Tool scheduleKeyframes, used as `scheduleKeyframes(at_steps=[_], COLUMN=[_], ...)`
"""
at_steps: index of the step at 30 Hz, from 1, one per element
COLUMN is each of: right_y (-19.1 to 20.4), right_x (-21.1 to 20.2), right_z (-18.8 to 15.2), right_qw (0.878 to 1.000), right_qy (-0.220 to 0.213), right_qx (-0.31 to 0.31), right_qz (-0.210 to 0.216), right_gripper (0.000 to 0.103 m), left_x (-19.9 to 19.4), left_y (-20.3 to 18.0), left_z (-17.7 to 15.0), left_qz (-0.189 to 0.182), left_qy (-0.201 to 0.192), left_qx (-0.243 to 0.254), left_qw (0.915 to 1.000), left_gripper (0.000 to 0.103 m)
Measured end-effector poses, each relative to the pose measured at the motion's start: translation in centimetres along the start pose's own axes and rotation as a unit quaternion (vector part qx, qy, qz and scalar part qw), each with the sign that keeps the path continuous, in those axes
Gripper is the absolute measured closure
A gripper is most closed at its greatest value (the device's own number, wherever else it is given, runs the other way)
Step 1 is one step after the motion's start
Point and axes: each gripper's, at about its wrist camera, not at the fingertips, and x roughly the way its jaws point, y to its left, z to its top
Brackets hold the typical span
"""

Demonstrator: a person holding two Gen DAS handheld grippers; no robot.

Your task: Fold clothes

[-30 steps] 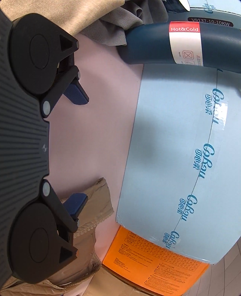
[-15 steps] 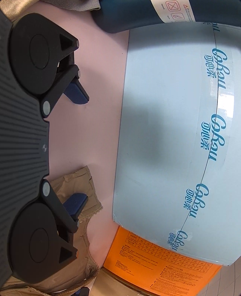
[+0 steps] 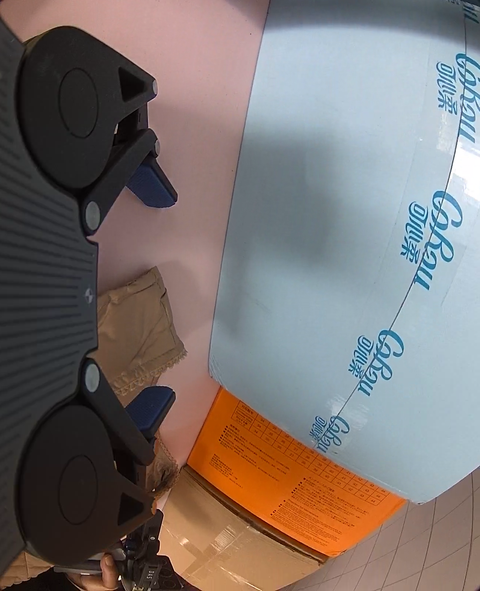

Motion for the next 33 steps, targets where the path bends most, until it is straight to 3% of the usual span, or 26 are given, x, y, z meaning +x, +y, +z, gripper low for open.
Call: scheduleKeyframes(at_steps=[7,14,17,24,27,33], right_y=[0.1,0.3,0.4,-0.2,-0.2,0.1], right_x=[0.1,0.5,0.6,0.4,0.1,-0.2], right_z=[0.1,0.3,0.3,0.9,1.0,1.0], right_qw=[1.0,1.0,1.0,1.0,1.0,0.999], right_qy=[0.006,0.013,0.016,0.004,0.001,-0.017], right_qx=[-0.006,-0.018,-0.024,0.001,0.004,-0.01], right_qz=[0.013,0.011,0.009,0.023,0.019,-0.033], right_gripper=[0.032,0.03,0.029,0.029,0.029,0.029], left_x=[0.7,1.2,1.0,1.1,1.2,1.0], left_y=[-0.4,-1.1,-1.2,-1.3,-1.3,-0.8], left_z=[0.4,0.3,0.3,0.3,0.4,0.5], left_qz=[-0.041,-0.053,-0.052,-0.054,-0.055,-0.062], left_qy=[0.02,0.024,0.024,0.024,0.026,0.026], left_qx=[0.018,0.03,0.035,0.036,0.035,0.025], left_qw=[0.9988,0.9979,0.9977,0.9976,0.9976,0.9975], left_gripper=[0.001,0.002,0.007,0.008,0.008,0.008])
